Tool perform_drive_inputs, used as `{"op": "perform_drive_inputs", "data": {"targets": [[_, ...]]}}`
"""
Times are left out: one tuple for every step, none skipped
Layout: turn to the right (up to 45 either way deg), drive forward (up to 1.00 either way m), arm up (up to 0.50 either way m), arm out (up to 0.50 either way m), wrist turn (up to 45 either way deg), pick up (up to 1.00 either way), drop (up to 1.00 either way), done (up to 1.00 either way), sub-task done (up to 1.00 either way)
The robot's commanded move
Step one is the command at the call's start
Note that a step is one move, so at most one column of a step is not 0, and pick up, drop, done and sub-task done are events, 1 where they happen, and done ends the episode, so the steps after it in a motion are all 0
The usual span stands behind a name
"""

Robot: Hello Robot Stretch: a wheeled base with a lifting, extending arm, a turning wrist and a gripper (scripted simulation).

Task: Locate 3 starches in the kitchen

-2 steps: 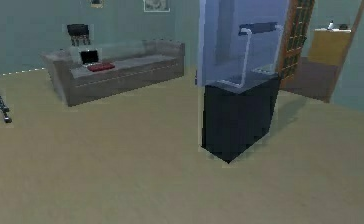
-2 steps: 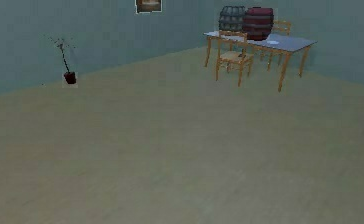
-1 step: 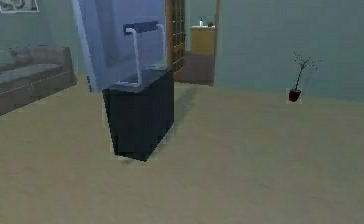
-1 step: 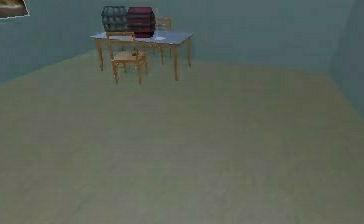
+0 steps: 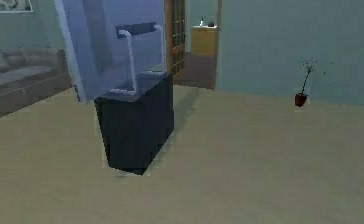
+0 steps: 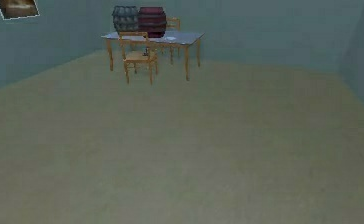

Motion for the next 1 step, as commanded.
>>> {"op": "perform_drive_inputs", "data": {"targets": [[3.0, 0.00, 0.00, 0.00, 0.0, 0.00, 0.00, 0.00, 0.00]]}}
